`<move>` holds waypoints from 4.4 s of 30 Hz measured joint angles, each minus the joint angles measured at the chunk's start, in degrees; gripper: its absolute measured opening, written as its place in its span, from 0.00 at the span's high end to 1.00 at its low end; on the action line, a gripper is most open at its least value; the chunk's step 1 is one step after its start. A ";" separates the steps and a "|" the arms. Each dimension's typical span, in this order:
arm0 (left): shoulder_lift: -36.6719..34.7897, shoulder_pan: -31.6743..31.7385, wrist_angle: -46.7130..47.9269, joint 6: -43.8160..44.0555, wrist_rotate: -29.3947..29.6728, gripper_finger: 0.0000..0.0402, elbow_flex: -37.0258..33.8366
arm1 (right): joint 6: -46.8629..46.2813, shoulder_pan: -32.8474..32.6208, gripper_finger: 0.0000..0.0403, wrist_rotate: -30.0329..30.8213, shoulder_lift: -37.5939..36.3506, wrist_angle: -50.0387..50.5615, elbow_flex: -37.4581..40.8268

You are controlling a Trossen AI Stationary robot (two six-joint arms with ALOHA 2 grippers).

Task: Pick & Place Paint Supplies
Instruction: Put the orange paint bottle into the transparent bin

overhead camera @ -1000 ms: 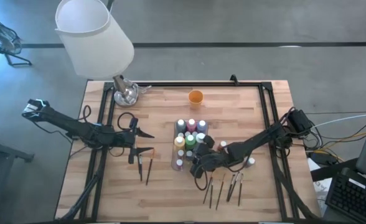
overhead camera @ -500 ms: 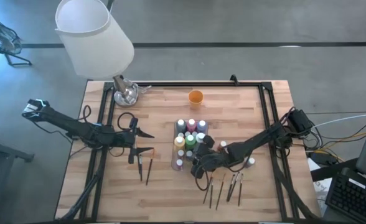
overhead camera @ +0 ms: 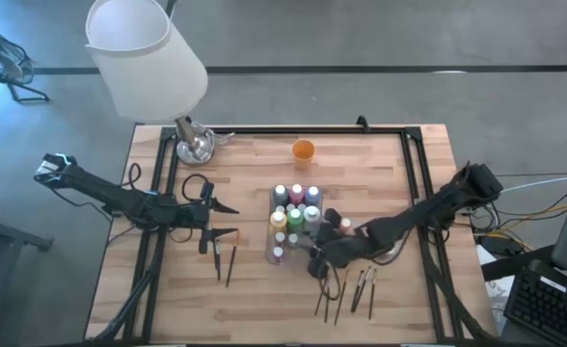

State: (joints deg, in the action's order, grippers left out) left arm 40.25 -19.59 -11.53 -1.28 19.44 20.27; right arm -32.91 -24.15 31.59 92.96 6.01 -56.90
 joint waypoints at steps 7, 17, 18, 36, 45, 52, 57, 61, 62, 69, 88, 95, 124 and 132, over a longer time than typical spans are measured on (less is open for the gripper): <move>0.00 0.00 0.02 -0.02 0.00 0.45 0.00 | -1.40 -5.85 0.58 -0.10 -9.34 8.70 -0.02; 0.00 0.00 -0.46 0.00 0.00 0.45 0.00 | -17.88 -10.22 0.64 -1.25 -24.36 31.21 0.00; 0.00 0.00 -0.48 -0.02 0.00 0.45 0.00 | -18.83 -10.08 0.64 -2.51 -25.24 32.97 0.00; 0.00 0.00 -0.46 -0.37 0.18 0.45 0.00 | -14.65 6.85 0.69 -20.80 -25.33 45.23 0.02; 0.00 0.00 -0.44 -0.39 0.20 0.45 0.00 | -10.33 12.11 0.70 -24.78 -24.07 45.22 0.02; 0.00 0.00 -0.44 -0.42 0.20 0.45 0.00 | -9.69 13.88 0.62 -24.69 -23.77 44.97 0.06; 0.00 0.00 -0.40 -0.44 0.22 0.45 0.00 | -6.97 14.51 0.58 -24.59 -20.53 43.37 0.63; 0.00 0.01 -0.24 -0.44 0.20 0.45 0.00 | -4.91 14.46 0.55 -24.65 -16.69 43.47 0.48; 0.00 0.02 -0.24 -0.44 0.20 0.45 0.00 | -4.63 14.46 0.55 -24.70 -15.97 43.52 0.43; 0.00 0.00 -0.24 -0.44 0.20 0.45 0.00 | -4.37 14.46 0.56 -24.61 -13.13 43.46 0.24; 0.01 0.02 -0.22 -0.42 0.20 0.45 0.00 | -4.43 14.46 0.68 -24.33 -10.45 42.18 0.18; 0.01 0.01 -0.15 -0.42 0.20 0.45 0.00 | -4.48 14.46 0.63 -24.79 -8.70 42.46 0.51; 0.02 0.02 0.03 -0.42 0.20 0.45 0.00 | -4.41 16.00 0.54 -24.16 -8.34 39.68 0.50; 0.02 0.01 0.03 -0.42 0.20 0.45 0.00 | -4.17 16.12 0.56 -25.35 -8.36 40.08 0.50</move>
State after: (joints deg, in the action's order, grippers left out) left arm 40.27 -19.58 -11.50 -1.69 19.64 20.27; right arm -37.08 -8.03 6.24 84.60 46.09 -56.40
